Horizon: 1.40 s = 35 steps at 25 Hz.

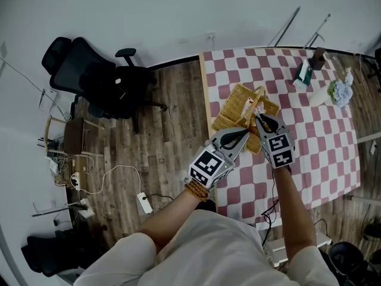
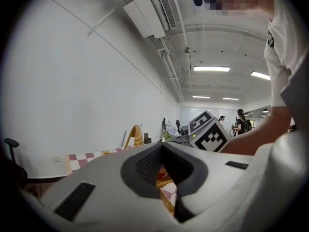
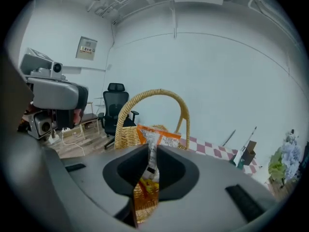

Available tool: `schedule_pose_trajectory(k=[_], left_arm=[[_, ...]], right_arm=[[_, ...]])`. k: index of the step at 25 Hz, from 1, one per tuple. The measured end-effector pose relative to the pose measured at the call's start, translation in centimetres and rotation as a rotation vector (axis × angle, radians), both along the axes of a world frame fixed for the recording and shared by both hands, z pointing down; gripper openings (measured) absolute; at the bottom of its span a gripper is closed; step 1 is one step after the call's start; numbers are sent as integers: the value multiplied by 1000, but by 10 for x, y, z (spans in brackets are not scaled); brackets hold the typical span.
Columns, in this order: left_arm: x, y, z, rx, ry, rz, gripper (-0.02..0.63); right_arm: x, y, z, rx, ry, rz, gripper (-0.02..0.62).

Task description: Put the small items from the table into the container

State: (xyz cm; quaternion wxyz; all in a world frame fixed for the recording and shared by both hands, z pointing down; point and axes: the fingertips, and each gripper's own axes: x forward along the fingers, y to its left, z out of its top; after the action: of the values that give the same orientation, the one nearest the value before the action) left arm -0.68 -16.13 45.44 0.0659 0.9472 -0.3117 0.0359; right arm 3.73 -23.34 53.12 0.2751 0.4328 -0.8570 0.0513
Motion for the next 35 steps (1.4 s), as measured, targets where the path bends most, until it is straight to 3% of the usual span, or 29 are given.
schedule_pose_trajectory(k=[9, 20, 28, 35], left_arm=[[3, -9, 3, -6, 2, -4, 26], [4, 12, -15, 17, 15, 10, 26], [8, 46, -50, 47, 53, 48, 26], [19, 90, -93, 79, 92, 130, 26]], right_arm=[[-8, -12, 7, -17, -2, -32, 114], [13, 12, -23, 51, -71, 33, 123], [29, 68, -92, 145, -215, 74, 117], [33, 139, -158, 238, -307, 66, 107]])
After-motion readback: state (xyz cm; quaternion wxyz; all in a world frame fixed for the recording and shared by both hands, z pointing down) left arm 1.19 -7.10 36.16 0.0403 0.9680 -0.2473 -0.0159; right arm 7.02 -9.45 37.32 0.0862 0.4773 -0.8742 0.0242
